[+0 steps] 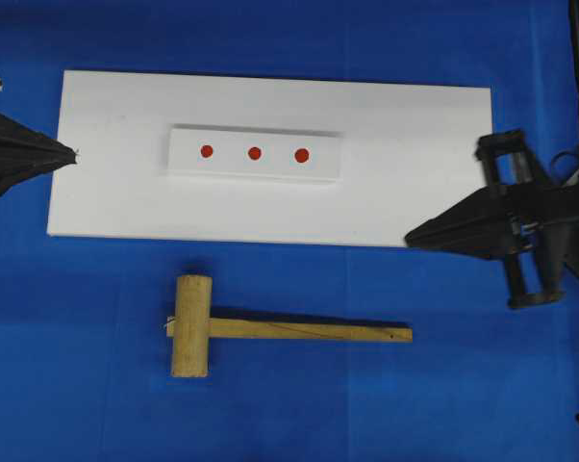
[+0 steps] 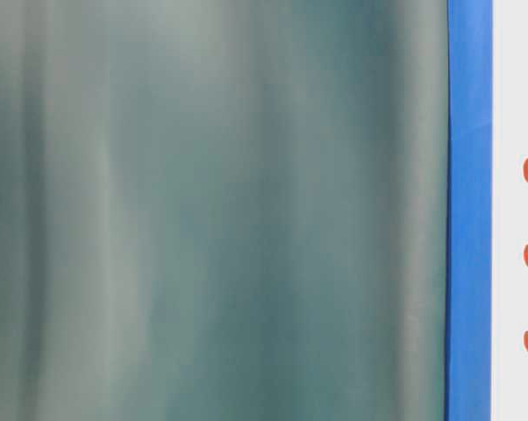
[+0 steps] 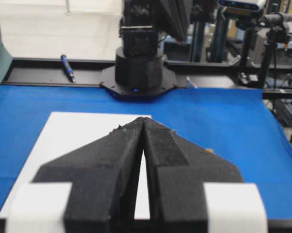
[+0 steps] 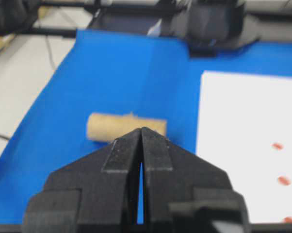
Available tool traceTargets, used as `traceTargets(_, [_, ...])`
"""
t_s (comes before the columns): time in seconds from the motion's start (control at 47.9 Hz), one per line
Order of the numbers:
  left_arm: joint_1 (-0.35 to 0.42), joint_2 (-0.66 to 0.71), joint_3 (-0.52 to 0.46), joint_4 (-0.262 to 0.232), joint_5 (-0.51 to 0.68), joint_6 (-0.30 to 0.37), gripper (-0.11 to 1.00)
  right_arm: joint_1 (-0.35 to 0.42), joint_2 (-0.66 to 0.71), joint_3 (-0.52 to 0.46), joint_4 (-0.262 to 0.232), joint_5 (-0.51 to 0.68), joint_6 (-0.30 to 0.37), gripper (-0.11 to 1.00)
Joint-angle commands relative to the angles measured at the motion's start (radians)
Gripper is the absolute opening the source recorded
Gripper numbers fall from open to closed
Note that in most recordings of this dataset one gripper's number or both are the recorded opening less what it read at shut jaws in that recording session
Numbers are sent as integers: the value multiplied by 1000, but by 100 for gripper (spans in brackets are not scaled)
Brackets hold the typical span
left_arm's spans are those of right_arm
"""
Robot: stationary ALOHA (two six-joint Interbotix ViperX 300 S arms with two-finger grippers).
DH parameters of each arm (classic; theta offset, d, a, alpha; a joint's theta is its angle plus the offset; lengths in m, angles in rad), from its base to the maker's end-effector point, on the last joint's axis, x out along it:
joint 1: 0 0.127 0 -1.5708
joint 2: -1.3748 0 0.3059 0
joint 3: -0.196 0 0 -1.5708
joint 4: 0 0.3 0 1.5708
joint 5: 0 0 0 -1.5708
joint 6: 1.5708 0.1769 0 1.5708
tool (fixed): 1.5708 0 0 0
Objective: Hit the mark with a hammer.
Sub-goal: 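Move the right gripper down over the wooden mallet's handle, then close the right gripper on the mallet handle and lift it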
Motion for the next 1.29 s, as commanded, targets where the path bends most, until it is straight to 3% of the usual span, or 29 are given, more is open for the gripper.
traceTargets(0.0, [-3, 6, -23, 0, -3, 5, 0, 15, 81, -46, 2, -51, 25, -1])
traceTargets(0.188, [-3, 11, -21, 0, -3, 5, 0, 41, 259, -132, 2, -55, 67, 22])
traceTargets(0.397, [-2, 12, -18, 0, -2, 5, 0, 74, 433, -235, 12, -9, 74, 79])
traceTargets(0.459, [-2, 12, -15, 0, 0, 5, 0, 78, 480, -256, 32, -9, 75, 90])
traceTargets(0.626, [-2, 12, -12, 0, 0, 5, 0, 83, 617, -301, 110, -38, 74, 87])
traceTargets(0.96, [-2, 14, 0, 0, 0, 5, 0, 114, 834, -367, 193, -158, 74, 87])
traceTargets(1.273, [3, 14, 5, 0, 0, 5, 0, 143, 960, -433, 218, -170, 69, 87])
